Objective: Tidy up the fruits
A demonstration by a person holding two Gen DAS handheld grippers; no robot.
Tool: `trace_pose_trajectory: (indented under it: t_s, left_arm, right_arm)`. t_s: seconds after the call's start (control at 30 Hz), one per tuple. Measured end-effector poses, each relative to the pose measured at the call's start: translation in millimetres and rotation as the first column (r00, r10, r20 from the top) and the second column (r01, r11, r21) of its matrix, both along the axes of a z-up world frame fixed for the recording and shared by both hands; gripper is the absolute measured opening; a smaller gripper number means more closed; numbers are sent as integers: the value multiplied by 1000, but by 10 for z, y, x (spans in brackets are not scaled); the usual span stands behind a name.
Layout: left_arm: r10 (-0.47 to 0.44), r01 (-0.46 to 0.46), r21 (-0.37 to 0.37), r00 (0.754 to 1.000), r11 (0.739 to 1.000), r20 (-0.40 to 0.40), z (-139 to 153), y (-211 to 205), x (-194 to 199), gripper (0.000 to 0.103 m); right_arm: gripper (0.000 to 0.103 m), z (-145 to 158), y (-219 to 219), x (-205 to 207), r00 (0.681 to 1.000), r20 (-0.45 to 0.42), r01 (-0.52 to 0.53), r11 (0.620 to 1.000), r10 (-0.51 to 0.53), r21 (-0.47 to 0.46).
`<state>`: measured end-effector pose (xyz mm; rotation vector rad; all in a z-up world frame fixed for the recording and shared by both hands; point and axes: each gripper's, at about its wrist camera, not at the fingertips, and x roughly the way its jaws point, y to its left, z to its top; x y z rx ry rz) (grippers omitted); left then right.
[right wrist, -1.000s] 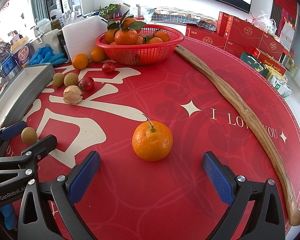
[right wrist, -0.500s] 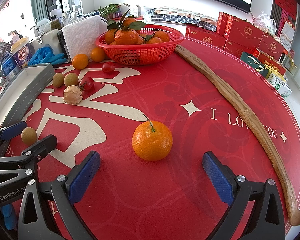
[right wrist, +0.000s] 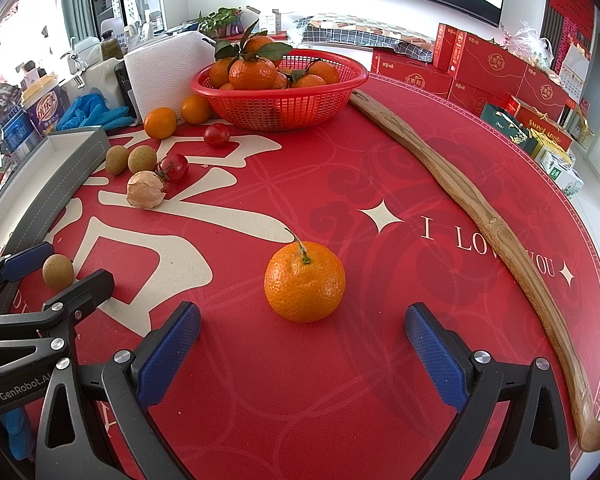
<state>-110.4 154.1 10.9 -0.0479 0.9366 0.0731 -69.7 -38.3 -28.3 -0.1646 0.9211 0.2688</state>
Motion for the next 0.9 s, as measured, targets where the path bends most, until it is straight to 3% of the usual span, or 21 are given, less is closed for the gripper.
trace_pose_trajectory:
  t_s: [0.43, 0.5, 0.6, 0.67, 0.83, 0.9]
  left_arm:
    - [34, -34, 9, 999, 999, 0, 4, -8, -79, 89]
    - [23, -23, 12, 1000, 1000, 7, 16, -44, -106, 82]
    - [-13, 13, 20, 1000, 1000, 16, 44, -141, -162, 60]
    - [-52, 52, 20, 999, 998, 14, 64, -210, -184, 30]
    - [-84, 84, 17, 996, 996, 1, 83, -251, -222, 28]
    - [-79, 79, 2, 997, 997, 2, 99, -215, -252, 28]
  right_arm:
    - [102, 4, 9, 27, 1000, -1, 23, 1000, -23, -3]
    - [102, 4, 14, 30, 1000, -1, 23, 1000, -23, -4]
    - [102, 8, 16, 36, 1000, -5, 22, 1000, -22, -1]
    - [96, 21, 33, 32, 1000, 1, 14, 1000, -14, 1]
    - [36, 91, 113, -11, 1000, 16, -16, 1000, 16, 6]
    - [36, 94, 101, -18, 1000, 13, -16, 1000, 16, 21]
